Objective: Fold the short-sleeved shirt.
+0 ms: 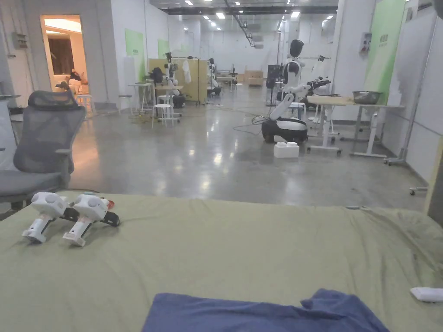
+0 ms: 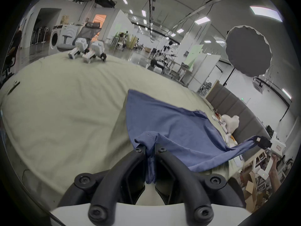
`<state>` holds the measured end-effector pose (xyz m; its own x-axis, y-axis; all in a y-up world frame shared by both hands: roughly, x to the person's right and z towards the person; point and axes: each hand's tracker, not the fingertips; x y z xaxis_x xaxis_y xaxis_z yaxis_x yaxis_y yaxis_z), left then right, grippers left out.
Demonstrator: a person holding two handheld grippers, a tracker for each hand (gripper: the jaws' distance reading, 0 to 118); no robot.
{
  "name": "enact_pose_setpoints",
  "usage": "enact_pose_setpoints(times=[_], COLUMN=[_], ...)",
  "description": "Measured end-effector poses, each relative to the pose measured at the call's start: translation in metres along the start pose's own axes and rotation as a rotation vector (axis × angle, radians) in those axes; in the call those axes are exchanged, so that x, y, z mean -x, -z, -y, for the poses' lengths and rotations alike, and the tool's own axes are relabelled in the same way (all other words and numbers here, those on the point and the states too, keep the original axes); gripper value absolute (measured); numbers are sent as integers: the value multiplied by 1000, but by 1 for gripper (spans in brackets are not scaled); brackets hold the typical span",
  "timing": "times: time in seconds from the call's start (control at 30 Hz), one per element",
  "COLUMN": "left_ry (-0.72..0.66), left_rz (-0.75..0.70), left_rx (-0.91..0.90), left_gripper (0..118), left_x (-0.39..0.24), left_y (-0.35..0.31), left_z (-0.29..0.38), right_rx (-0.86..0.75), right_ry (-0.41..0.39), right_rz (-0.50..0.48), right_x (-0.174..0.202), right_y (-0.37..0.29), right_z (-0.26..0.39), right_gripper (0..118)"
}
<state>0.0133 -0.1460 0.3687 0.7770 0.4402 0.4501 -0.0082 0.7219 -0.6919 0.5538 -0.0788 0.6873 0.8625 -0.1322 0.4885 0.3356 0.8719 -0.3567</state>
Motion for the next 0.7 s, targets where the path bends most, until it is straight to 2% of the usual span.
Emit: enact_pose_setpoints(times=[0.03, 0.13, 0.27, 0.33, 0.37, 0.4, 0.43, 0.47, 0.57, 0.7], left_ry=[-6, -20, -17, -39, -48, -53, -54, -55, 3, 256], left_rz=[3, -43, -72, -90, -96, -112, -127, -160, -221, -249], left_rx=[21, 94, 158, 170, 176, 186, 181, 176, 95, -149], left_gripper=[6, 6, 9, 40, 54, 70, 77, 81, 84, 93], left_x=[4, 14, 20, 23, 25, 26, 27, 26, 13, -43], left_y=[-3, -1, 10, 15, 17, 16, 16, 14, -5, -57], left_z=[8, 23, 35, 40, 42, 42, 43, 43, 33, 5], right_rx=[29, 120, 186, 246, 244, 243, 267, 293, 234, 67], right_ry=[2, -77, -4, 21, 28, 39, 55, 65, 93, 41], right_rz=[11, 48, 52, 42, 42, 40, 18, 22, 66, 92], right_x=[-1, -5, -15, -20, -23, -28, -34, -38, -47, -41], right_y=[-1, 6, 17, 23, 25, 27, 30, 30, 19, -14], right_z=[11, 40, 62, 70, 73, 77, 80, 82, 75, 39], right_gripper=[2, 2, 2, 4, 11, 39, 68, 82, 82, 82])
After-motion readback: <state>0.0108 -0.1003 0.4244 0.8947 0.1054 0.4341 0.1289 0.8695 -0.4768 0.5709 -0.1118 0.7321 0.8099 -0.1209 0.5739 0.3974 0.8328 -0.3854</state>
